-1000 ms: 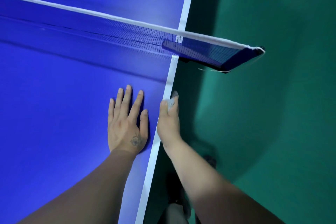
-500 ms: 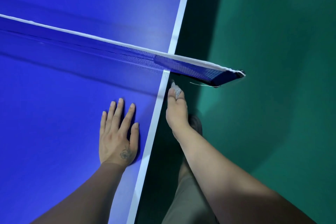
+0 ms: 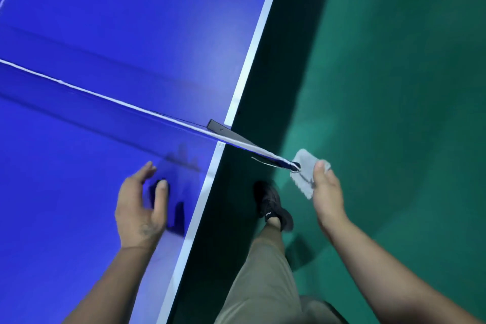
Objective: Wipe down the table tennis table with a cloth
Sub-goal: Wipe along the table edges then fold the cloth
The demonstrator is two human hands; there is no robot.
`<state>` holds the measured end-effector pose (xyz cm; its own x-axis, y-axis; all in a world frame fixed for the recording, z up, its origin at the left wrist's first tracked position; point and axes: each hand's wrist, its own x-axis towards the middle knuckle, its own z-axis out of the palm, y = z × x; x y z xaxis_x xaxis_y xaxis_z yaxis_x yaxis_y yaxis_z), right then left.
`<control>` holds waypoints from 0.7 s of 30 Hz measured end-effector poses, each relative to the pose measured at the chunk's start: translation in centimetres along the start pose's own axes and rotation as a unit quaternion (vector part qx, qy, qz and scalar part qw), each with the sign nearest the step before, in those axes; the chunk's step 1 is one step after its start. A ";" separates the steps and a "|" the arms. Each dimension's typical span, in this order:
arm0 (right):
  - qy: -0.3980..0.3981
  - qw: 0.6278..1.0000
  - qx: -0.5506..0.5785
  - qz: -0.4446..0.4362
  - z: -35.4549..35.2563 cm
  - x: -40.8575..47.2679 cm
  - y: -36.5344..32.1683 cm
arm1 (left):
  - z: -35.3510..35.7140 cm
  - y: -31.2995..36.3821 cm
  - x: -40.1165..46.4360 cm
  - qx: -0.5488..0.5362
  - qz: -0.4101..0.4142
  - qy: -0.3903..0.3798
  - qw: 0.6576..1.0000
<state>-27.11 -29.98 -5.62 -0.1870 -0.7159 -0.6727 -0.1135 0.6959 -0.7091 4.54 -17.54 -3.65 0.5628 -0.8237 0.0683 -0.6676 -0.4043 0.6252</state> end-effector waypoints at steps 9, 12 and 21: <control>-0.082 0.991 -0.080 -0.075 8.2 6.0 -7.5 | 1.5 17.8 20.2 -0.177 0.210 0.068 0.959; -0.100 0.985 -0.123 -0.072 11.4 7.0 -8.9 | 6.5 19.6 26.0 -0.154 0.215 -0.021 0.964; -0.225 0.947 -0.219 -0.063 16.0 9.1 -10.8 | 17.7 14.4 32.0 0.094 0.177 -0.188 0.962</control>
<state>-11.96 -44.92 -7.42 0.2785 -0.6778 -0.6805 -0.5189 0.4900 -0.7005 4.34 -56.78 -6.25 0.0927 -0.9941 -0.0563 -0.8807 -0.1082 0.4612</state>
